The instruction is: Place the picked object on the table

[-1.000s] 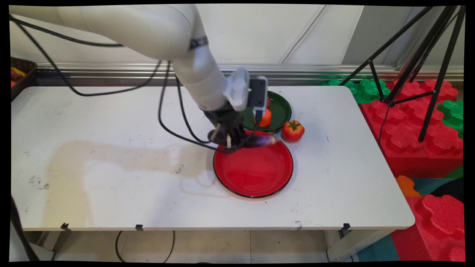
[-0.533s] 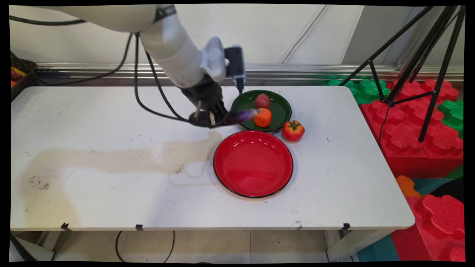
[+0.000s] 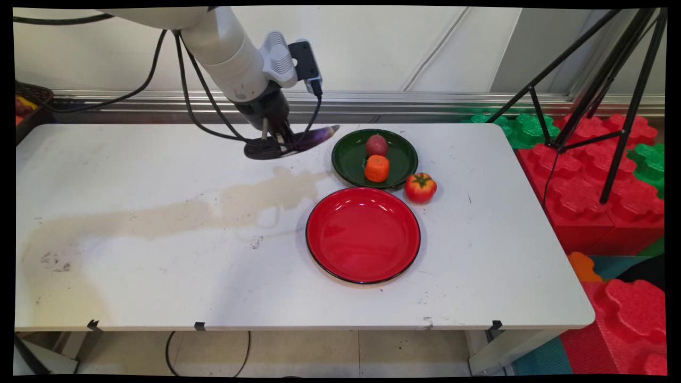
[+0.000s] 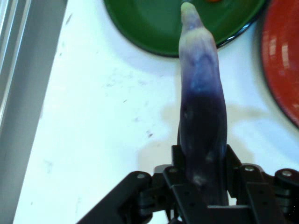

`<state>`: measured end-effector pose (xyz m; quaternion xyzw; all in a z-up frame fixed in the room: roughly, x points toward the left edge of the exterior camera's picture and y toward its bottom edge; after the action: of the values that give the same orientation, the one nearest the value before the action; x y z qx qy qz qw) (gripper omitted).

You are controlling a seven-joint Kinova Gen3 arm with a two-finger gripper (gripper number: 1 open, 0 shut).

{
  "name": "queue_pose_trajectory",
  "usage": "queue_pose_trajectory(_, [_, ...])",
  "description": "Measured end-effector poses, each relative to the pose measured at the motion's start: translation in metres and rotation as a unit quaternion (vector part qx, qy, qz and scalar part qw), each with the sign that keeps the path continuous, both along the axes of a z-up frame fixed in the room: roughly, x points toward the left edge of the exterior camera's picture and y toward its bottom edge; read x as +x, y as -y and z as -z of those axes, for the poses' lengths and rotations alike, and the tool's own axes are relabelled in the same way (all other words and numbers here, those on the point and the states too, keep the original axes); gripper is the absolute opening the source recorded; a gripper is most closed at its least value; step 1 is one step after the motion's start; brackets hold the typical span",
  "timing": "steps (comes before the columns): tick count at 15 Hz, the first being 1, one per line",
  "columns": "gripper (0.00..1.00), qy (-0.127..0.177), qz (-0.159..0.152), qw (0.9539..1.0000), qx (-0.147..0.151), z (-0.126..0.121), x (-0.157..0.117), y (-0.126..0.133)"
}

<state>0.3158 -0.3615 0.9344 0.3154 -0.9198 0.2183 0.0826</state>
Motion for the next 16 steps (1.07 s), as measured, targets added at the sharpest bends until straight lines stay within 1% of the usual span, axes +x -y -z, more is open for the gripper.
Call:
queue_pose_trajectory(2, [0.00,0.003,-0.022,0.9998,0.003,0.009,0.012,0.012])
queue_pose_trajectory(4, [0.00,0.005,-0.034,0.9994,0.008,0.017,0.020,0.021])
queue_pose_trajectory(10, [0.00,0.012,-0.061,0.9976,0.030,0.051,0.039,0.048])
queue_pose_trajectory(16, [0.00,0.011,-0.080,0.9956,0.047,0.086,0.051,0.067])
